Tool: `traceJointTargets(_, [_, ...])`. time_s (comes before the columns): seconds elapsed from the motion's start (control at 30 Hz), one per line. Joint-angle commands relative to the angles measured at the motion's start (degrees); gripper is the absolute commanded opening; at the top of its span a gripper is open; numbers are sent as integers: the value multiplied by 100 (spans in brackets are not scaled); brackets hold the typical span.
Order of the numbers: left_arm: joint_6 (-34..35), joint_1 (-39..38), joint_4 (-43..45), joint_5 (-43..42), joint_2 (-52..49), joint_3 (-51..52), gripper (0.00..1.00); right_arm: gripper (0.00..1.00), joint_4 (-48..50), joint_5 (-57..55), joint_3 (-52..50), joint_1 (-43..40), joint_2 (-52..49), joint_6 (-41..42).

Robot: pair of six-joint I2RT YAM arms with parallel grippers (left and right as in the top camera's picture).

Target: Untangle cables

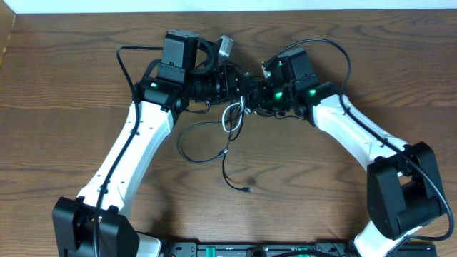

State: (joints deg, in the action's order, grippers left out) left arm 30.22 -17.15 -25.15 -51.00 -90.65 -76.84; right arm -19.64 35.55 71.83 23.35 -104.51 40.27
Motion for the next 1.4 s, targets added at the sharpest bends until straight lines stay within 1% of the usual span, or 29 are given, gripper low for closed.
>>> traceJointTargets(0.0, [44,9,-138,662,7,-61,8,1,-210,-2,37,-247,341,-490])
traceJointTargets(0.03, [44,9,-275,979,7,-61,8,1,-313,-2,37,-328,483,-647])
traceJointTargets(0.07, [42,9,-588,1578,7,-61,8,1,-472,-2,37,-457,737,-909])
traceJointTargets(0.1, [28,9,-750,1853,7,-61,8,1,-612,-2,37,-566,966,-1088])
traceJointTargets(0.13, [-11,9,-1025,2299,7,-61,8,1,-721,2,37,-697,1228,-1272])
traceJointTargets(0.23, [-166,9,-1572,3069,7,-61,8,1,-940,22,37,-1054,1853,-1447])
traceJointTargets(0.27, [-286,9,-1740,3226,7,-61,8,1,-997,81,37,-1207,2074,-1462])
traceJointTargets(0.33, [-673,9,-1954,3268,7,-61,8,1,-1110,385,37,-1775,2721,-1467])
traceJointTargets(0.5, [-903,9,-2011,3298,7,-61,8,1,-1204,389,37,-2337,3132,-1462])
traceJointTargets(0.63, [-896,9,-2057,3724,7,-61,8,1,-1213,581,37,-2874,3305,-1460])
traceJointTargets(0.73, [-898,9,-2107,3884,7,-61,8,1,-1364,708,37,-3283,3285,-1294])
traceJointTargets(0.83, [-898,7,-2103,3884,7,-61,8,1,-1694,433,37,-3609,3132,-1178])
traceJointTargets(0.97, [-901,7,-2103,3884,7,-61,8,1,-2118,44,37,-3571,2815,-1268])
traceJointTargets(1.07, [-903,9,-2103,3886,7,-61,8,1,-2483,-214,37,-3475,2404,-1552])
traceJointTargets(1.2, [-1117,9,-2109,3891,7,-61,8,1,-3036,-984,37,-3418,1705,-1932])
traceJointTargets(1.33, [-1115,7,-2197,3882,7,-61,8,1,-3429,-2017,37,-3418,1152,-2107])
traceJointTargets(1.37, [-1115,7,-2232,3860,7,-61,8,1,-3495,-2129,37,-3418,1032,-2159])
